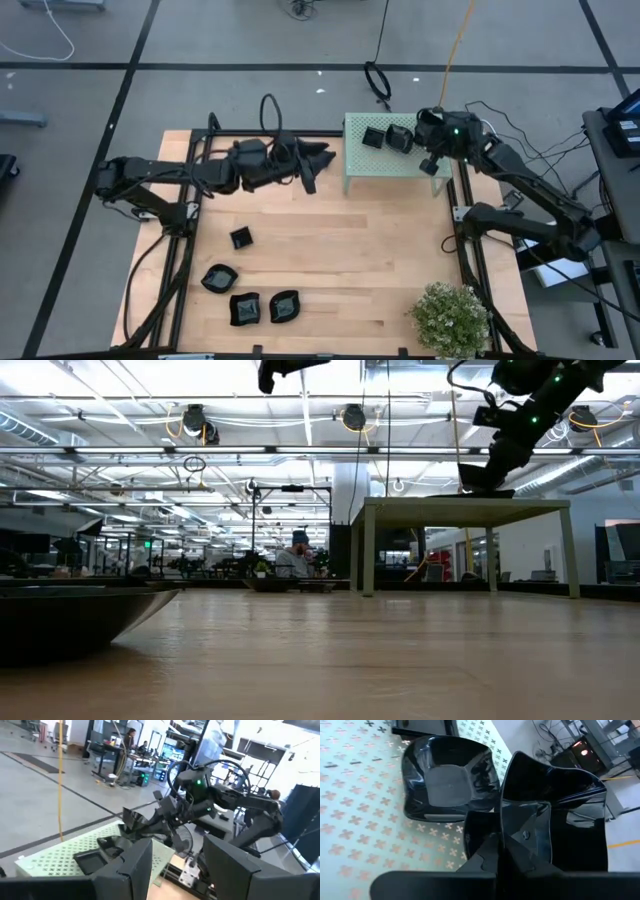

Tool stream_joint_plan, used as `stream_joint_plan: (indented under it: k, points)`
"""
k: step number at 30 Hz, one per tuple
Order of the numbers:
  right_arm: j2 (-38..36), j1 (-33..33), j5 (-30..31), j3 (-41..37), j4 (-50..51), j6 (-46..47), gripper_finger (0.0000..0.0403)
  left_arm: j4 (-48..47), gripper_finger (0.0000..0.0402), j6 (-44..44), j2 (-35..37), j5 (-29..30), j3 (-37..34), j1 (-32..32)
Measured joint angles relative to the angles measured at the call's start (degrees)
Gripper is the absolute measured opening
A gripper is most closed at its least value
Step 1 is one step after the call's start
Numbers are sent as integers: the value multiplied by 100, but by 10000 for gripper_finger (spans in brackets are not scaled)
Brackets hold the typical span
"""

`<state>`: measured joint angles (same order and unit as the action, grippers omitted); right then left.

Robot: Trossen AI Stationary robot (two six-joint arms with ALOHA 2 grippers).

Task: Pick & Place Mini shaped plates
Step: Stack the top distorted square plate on top of the distorted square plate on the shelf

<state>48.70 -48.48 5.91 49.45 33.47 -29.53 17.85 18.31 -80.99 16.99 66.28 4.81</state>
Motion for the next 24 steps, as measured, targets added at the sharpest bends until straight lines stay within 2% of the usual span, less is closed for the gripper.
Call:
stream_joint_plan:
  k: [9, 17, 24]
  points:
    - [8, -110, -7, 0, 27, -438, 0, -4, 182, -432, 0, -259, 0, 296]
    - [8, -110, -4, 0, 390, -456, 0, -5, 182, -439, 0, -1104, 0, 540]
    - [8, -108, -4, 0, 455, -608, 0, -7, 182, -420, 0, -1204, 0, 684]
